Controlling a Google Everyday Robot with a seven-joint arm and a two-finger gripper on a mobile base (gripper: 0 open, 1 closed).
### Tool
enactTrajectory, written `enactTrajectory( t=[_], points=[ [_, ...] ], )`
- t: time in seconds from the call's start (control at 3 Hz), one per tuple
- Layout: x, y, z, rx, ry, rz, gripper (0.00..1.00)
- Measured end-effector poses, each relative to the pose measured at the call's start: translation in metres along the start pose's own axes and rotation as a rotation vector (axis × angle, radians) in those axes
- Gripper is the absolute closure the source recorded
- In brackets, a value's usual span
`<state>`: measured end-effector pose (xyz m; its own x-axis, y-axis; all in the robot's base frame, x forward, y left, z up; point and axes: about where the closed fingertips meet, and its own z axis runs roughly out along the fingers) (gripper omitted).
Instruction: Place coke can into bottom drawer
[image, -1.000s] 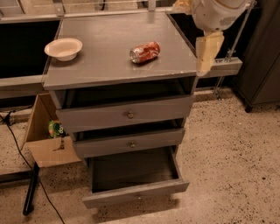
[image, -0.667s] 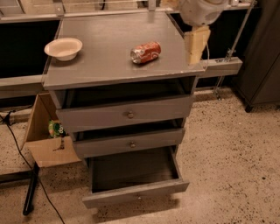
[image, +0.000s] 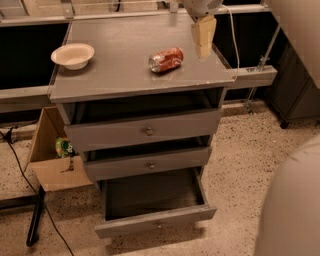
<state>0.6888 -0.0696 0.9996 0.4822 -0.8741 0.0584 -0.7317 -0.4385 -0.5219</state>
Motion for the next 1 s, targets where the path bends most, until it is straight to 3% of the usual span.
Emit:
enactTrajectory(
  t=[1.0],
  points=[
    [0.013, -0.046, 0.072, -0.093, 0.073, -0.024, 0.00]
  ],
)
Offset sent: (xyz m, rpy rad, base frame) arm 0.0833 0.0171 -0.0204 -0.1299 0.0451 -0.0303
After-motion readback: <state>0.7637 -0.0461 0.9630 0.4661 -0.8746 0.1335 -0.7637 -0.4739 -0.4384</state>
